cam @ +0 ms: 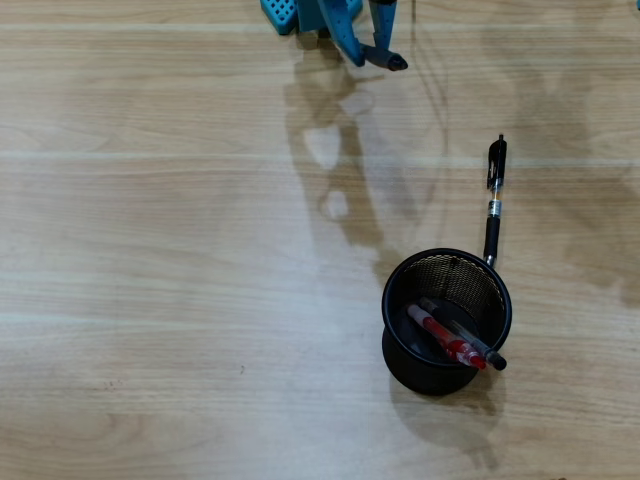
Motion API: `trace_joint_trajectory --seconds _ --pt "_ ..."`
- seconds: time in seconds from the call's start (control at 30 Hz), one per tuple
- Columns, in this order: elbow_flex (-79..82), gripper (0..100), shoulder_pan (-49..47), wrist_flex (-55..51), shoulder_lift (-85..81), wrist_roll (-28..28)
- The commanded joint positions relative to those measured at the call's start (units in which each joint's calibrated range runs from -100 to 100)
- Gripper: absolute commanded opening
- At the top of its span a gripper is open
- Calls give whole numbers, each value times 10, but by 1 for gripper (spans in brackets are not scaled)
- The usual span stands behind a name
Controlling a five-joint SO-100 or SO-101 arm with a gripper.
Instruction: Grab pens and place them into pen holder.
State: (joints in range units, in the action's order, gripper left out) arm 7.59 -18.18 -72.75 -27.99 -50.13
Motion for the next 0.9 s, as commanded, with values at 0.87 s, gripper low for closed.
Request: trace_joint_trajectory --seconds 0.87 --pt "46 2 -26 932 350 -21"
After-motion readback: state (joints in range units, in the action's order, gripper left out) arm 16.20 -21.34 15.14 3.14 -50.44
